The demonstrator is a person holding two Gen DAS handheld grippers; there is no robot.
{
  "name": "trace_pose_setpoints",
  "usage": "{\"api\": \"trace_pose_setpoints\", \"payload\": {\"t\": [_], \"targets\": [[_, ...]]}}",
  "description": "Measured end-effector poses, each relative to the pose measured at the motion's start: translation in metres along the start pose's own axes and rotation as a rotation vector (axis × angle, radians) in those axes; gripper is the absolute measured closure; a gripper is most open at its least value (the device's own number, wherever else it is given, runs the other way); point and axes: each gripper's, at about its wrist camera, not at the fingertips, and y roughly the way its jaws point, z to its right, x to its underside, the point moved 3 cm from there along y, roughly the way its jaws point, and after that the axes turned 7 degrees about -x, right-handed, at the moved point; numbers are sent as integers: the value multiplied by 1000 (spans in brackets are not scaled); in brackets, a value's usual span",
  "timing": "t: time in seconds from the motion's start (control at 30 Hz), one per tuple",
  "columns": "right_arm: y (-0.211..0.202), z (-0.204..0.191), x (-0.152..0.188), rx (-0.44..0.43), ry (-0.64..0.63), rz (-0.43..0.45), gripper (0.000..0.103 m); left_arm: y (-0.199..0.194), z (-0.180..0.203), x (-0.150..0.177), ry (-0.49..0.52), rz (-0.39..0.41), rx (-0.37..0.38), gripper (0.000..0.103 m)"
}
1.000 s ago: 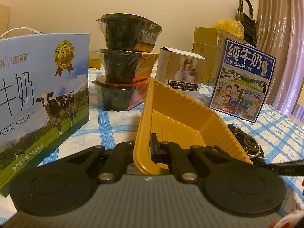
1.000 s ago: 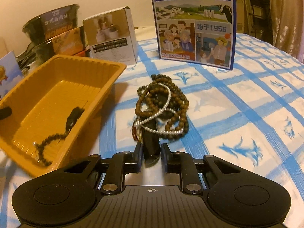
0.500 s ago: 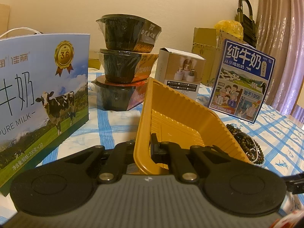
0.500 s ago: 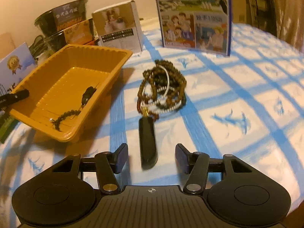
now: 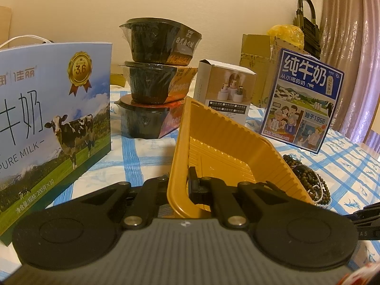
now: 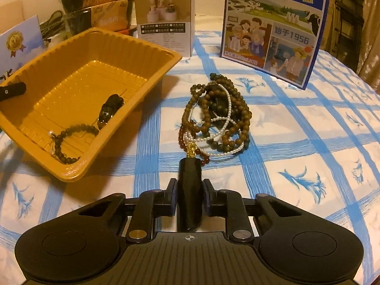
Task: Organize jewelry
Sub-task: 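Close the right tool on the black stone pendant and lift it, then carry the black pendant into the orange tray and open the right tool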
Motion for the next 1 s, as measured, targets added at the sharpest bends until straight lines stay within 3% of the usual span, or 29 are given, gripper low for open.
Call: {"api": "trace_pose_setpoints", "payload": {"t": [0.23,0.43,0.7,1.0], "targets": [[-21,-5,-20,-75,95,85,81,0,0,0,-1,1,2,98],[-33,-29,-50,-242,131,168,81,-1,0,0,0,1,2,98],[4,-70,-74,-380,138,107,81,-1,1,-1,-1,2,4,98],[50,-94,-76,-336,58,30,81,0,2,-3,2,3,8,98]]}}
